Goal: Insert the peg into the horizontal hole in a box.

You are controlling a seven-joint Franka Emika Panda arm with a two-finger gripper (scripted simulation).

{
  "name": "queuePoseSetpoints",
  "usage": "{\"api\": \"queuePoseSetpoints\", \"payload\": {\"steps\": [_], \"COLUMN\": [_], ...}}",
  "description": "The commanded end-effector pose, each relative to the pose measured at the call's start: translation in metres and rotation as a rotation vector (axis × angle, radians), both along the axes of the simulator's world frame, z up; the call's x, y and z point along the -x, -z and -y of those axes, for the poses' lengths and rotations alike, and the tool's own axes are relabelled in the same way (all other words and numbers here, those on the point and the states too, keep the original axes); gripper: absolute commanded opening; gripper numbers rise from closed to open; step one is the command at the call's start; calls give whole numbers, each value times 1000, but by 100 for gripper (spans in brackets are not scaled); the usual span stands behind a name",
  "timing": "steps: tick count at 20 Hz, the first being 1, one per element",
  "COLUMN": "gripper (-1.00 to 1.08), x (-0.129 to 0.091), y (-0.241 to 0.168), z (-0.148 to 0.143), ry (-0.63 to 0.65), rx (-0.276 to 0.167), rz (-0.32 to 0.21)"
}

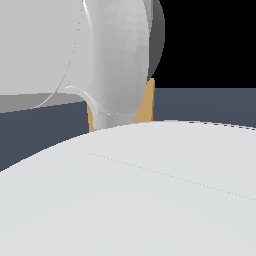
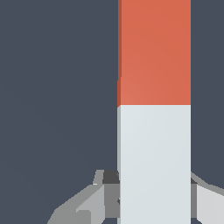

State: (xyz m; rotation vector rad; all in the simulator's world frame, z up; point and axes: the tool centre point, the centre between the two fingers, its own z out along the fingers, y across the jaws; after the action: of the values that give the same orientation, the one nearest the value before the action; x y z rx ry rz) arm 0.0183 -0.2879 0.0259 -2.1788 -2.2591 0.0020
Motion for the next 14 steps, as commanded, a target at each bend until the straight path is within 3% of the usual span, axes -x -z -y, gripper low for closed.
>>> {"api": "queuePoseSetpoints", "payload": {"steps": [1,14], "gripper": [-100,-100], "x": [6,48], "y": [-5,-31], "z": [-12,-95], "ry": [13,105], "rx": [1,1], "rz": [3,3]}}
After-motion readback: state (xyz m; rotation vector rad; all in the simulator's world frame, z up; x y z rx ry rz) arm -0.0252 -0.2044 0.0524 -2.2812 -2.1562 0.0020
